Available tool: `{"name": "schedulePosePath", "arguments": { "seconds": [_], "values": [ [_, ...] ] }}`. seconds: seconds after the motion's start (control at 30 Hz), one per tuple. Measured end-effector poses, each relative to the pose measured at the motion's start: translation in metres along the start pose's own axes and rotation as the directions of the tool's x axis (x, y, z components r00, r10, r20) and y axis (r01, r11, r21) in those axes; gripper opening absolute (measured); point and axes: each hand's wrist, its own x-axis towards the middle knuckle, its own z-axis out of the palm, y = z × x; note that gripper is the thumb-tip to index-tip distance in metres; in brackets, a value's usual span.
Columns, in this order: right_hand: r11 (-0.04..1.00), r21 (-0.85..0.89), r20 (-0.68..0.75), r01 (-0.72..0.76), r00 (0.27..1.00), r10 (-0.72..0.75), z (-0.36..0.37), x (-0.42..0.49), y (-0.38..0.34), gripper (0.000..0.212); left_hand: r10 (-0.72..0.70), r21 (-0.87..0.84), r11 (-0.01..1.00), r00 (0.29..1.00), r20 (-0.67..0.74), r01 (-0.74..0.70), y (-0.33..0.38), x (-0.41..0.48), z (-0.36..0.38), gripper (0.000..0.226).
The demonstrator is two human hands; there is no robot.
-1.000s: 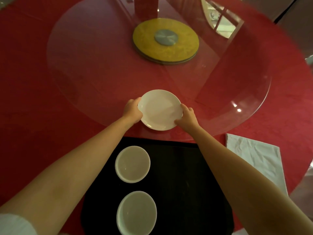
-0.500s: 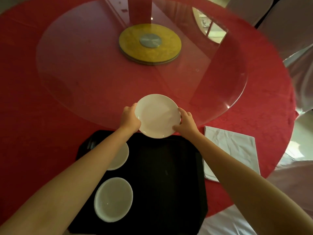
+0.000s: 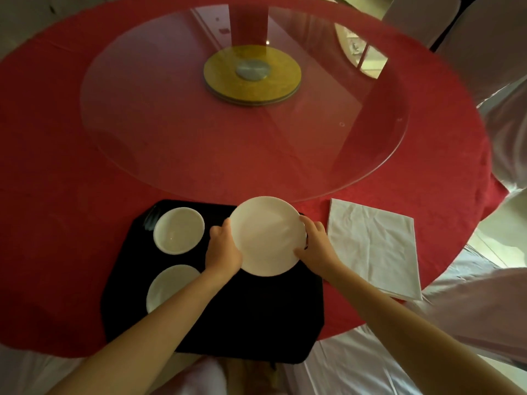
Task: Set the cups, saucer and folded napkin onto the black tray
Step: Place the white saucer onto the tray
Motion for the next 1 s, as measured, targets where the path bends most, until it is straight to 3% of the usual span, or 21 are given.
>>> {"name": "schedulePosePath", "arguments": {
  "seconds": [0.27,0.4,0.8,1.0],
  "values": [
    [0.998,-0.058,0.061,-0.016,0.998,0.02,0.011,-0.015,0.007,0.069,-0.119,0.071,0.991,0.992,0.045,0.115,-0.009,-0.014,0.016,0.06],
    [0.984,-0.172,0.088,-0.043,0.994,0.059,0.016,-0.014,0.003,0.071,-0.154,0.096,0.984,0.986,0.056,0.149,-0.011,-0.013,0.018,0.066],
    [0.952,-0.283,0.091,-0.117,0.985,0.148,0.029,-0.013,-0.006,0.066,-0.127,0.116,0.986,0.988,0.084,0.117,-0.017,-0.01,0.015,0.058],
    [0.884,-0.437,0.015,-0.166,0.981,0.191,0.033,-0.007,-0.015,0.056,-0.13,0.174,0.979,0.981,0.147,0.104,-0.013,-0.006,0.012,0.059]
  ]
}}
